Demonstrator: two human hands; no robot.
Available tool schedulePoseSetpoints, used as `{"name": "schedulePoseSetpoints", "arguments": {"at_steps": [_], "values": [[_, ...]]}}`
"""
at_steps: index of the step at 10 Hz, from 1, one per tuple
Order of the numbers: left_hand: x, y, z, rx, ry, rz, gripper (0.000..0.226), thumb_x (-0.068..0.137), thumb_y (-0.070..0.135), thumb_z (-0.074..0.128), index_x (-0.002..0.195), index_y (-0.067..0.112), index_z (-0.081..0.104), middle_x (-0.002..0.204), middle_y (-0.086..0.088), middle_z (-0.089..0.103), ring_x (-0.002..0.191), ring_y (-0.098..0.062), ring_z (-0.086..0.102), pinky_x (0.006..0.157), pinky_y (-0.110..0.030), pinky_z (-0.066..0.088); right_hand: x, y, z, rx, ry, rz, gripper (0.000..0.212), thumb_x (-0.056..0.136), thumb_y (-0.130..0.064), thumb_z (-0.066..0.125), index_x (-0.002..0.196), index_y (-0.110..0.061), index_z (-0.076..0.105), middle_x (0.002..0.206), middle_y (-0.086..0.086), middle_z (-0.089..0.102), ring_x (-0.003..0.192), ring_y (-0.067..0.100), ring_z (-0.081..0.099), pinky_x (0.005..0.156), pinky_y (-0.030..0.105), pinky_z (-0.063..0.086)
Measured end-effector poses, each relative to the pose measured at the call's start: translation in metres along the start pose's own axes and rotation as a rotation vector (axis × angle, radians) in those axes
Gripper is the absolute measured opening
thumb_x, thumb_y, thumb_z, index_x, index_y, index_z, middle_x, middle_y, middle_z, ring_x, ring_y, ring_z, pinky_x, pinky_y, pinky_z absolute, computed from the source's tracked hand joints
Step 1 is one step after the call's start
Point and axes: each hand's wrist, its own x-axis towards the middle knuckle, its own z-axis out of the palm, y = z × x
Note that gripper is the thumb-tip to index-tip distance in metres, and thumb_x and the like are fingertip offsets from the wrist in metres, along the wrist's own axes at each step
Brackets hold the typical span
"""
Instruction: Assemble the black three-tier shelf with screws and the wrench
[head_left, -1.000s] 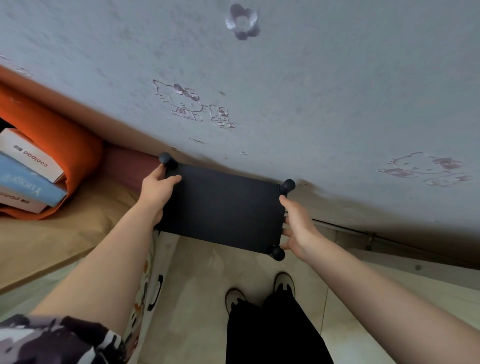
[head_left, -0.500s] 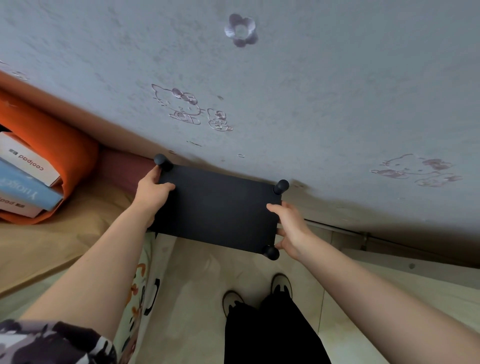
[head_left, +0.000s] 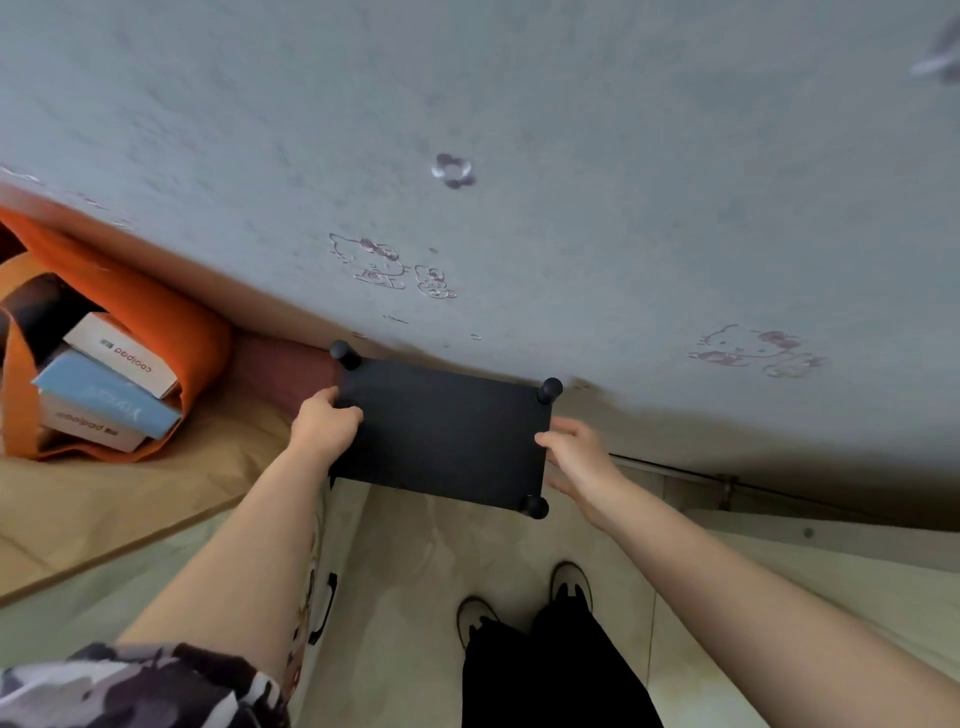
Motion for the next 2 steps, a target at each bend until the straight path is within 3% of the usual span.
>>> {"name": "schedulePoseSetpoints", "arguments": {"at_steps": [1,2], "values": [[-0.029,0.010,0.000,-0.058,-0.007,-0.025,0.054,0.095,0.012,0.061,0.146,0.007,0.047,0.146,-0.016,0.052,0.132,-0.036,0.049,0.111,-0.045,0.042,-0.020,-0.007,-0.007,-0.036,-0.003,-0.049,0.021,0.094,-0.011,0.055,0.111,-0.023,0.052,0.102,-0.005,0.060,0.098,0.017,0.058,0.089,0.037,0.047],[-0.067,0.022,0.007,-0.240,-0.053,-0.054,0.042,0.097,0.008,0.059,0.139,0.008,0.055,0.136,-0.017,0.057,0.119,-0.031,0.056,0.103,-0.044,0.049,-0.046,-0.014,-0.014,-0.043,-0.006,-0.099,0.026,0.094,-0.010,0.055,0.118,-0.021,0.052,0.109,-0.001,0.061,0.103,0.019,0.060,0.089,0.036,0.048]]}}
